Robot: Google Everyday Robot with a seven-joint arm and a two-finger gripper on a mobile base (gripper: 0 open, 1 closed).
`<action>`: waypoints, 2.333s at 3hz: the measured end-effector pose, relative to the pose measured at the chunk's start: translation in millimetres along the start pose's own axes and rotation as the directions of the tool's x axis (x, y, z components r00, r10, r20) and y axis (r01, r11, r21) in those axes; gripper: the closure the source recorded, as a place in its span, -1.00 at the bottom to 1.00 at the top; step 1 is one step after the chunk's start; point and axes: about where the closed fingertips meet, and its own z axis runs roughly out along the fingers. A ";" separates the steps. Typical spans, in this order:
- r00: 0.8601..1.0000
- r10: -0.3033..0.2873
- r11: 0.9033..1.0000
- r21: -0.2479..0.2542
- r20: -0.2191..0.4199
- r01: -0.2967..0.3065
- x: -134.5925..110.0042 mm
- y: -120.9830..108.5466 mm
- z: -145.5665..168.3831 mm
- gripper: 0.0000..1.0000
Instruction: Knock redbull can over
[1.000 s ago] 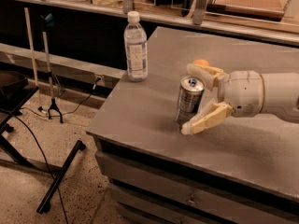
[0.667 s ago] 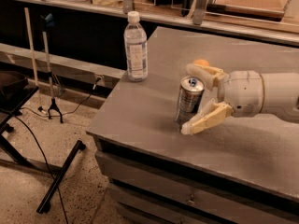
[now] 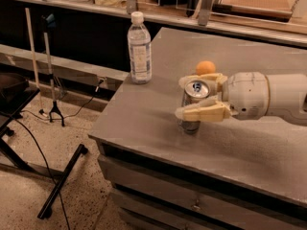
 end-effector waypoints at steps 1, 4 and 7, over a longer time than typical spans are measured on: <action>1.000 -0.002 1.000 -0.004 0.000 0.002 -1.3 0.8 2.0 0.27; 0.938 -0.076 0.989 0.096 -0.340 0.115 -50.4 -9.9 -27.7 1.00; 0.703 0.055 0.997 0.077 -0.709 0.000 0.3 -15.9 -59.1 1.00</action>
Offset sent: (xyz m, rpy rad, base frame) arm 0.0021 -0.0017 0.0240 -0.1167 -0.0134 -0.0261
